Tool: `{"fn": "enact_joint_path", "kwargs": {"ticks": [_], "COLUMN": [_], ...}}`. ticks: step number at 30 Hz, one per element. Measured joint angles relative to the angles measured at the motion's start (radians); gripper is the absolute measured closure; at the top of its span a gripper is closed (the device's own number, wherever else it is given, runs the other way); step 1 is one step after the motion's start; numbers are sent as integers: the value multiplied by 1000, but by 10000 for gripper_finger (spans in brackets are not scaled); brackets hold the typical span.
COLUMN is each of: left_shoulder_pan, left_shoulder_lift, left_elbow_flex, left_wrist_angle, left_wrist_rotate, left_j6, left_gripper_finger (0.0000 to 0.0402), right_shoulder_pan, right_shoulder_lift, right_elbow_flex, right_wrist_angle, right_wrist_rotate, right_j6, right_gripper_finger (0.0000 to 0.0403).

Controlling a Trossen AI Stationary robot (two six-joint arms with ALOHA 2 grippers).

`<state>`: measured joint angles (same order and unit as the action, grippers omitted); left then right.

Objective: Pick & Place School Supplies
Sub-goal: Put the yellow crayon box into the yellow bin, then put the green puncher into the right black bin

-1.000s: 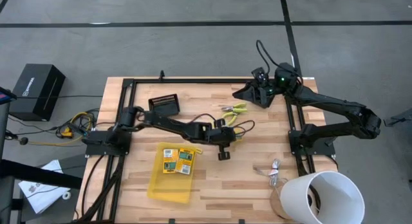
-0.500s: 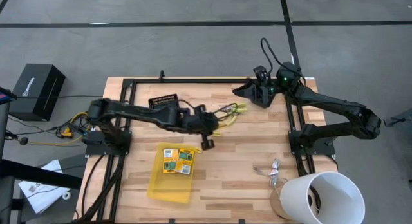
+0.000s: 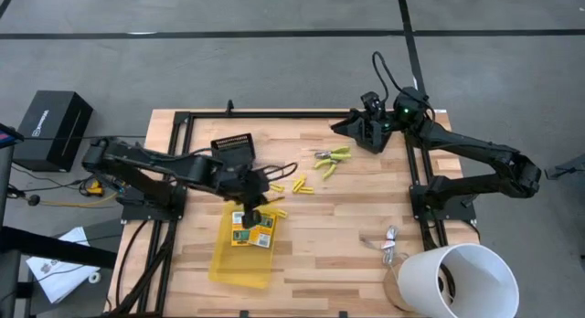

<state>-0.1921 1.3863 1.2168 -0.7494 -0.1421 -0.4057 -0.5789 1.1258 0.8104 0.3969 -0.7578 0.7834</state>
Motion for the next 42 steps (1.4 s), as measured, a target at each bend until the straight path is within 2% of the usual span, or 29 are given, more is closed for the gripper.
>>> {"fn": "enact_joint_path", "kwargs": {"ticks": [8, 13, 20, 24, 28, 36, 42], "left_shoulder_pan": [-136, -172, -175, -173, -172, -169, -145], "left_shoulder_lift": [-25, -25, -25, -24, -38, -125, -208], "left_elbow_flex": [-25, -76, -274, -325, -326, -326, -326], "left_wrist_angle": [-135, -126, 72, 121, 132, 146, 214], "left_wrist_rotate": [46, 49, 207, 275, 273, 272, 216], "left_j6": [-127, -209, -284, -333, -349, -484, -532], "left_gripper_finger": [400, 400, 394, 386, 361, 278, 233], "right_shoulder_pan": [0, 0, 1, 1, 1, 0, 5], "right_shoulder_lift": [0, 0, 0, 0, 0, 0, 0], "right_elbow_flex": [0, 0, 0, 0, 0, 0, 0], "right_wrist_angle": [-4, -8, -26, -29, -29, -22, -31], "right_wrist_rotate": [0, 0, 0, 0, -3, -20, -30], "right_j6": [3, 2, 2, 3, 11, 6, -45], "right_gripper_finger": [276, 276, 276, 276, 276, 276, 276]}}
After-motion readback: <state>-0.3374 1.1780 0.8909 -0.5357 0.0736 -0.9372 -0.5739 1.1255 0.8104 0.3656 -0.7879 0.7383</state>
